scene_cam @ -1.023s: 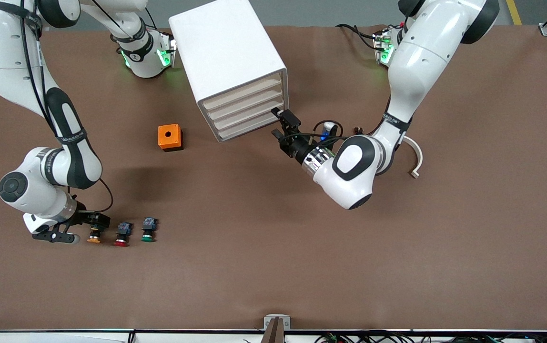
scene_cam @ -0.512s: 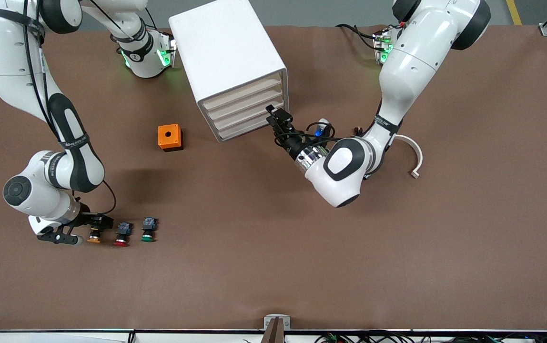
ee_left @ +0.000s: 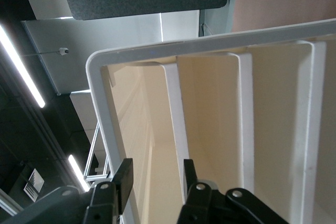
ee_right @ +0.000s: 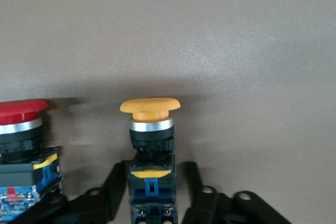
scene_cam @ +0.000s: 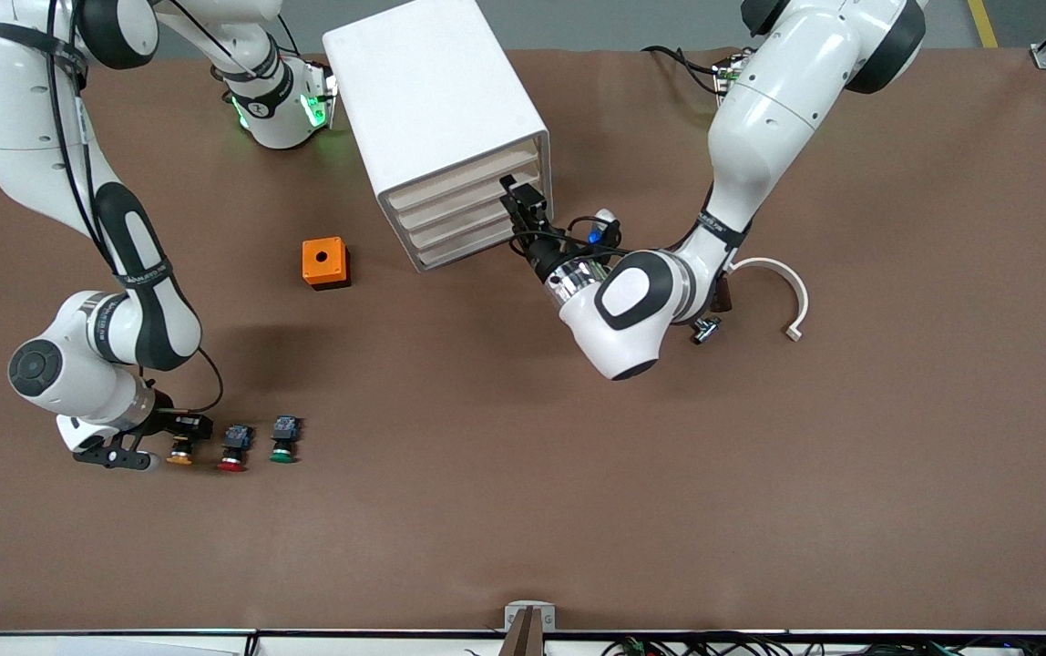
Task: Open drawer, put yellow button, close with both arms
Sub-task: 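Pull the drawer open with the left gripper while the right gripper lifts button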
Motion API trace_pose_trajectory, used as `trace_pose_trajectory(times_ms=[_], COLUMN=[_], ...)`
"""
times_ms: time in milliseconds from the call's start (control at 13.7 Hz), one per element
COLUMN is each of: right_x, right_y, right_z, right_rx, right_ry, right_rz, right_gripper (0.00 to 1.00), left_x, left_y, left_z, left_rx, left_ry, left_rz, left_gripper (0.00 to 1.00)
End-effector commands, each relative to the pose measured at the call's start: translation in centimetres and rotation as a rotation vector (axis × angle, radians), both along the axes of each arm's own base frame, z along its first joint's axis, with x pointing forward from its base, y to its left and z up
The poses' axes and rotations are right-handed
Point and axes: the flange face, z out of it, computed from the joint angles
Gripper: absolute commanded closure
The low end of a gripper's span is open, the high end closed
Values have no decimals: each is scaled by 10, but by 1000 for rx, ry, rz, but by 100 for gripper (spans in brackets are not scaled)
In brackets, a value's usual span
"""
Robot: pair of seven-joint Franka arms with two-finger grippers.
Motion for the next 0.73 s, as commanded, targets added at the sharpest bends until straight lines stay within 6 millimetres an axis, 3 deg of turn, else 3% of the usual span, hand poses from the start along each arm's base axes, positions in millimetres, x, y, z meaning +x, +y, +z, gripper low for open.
trace_pose_trajectory(times_ms=[0, 219, 658], right_x=[9, 11, 14], right_y=[-3, 1, 9], right_z=[7, 17, 71], right_rx=[11, 17, 35], right_ry=[-13, 12, 41], right_rz=[-2, -1, -35], right_gripper=[100, 100, 100], left_x=[-4, -5, -24], left_y=[-1, 0, -15], left_z=[-1, -6, -16], left_rx=[58, 95, 130], left_ry=[2, -7, -13], left_rz=[-35, -44, -96], left_gripper=[54, 54, 54])
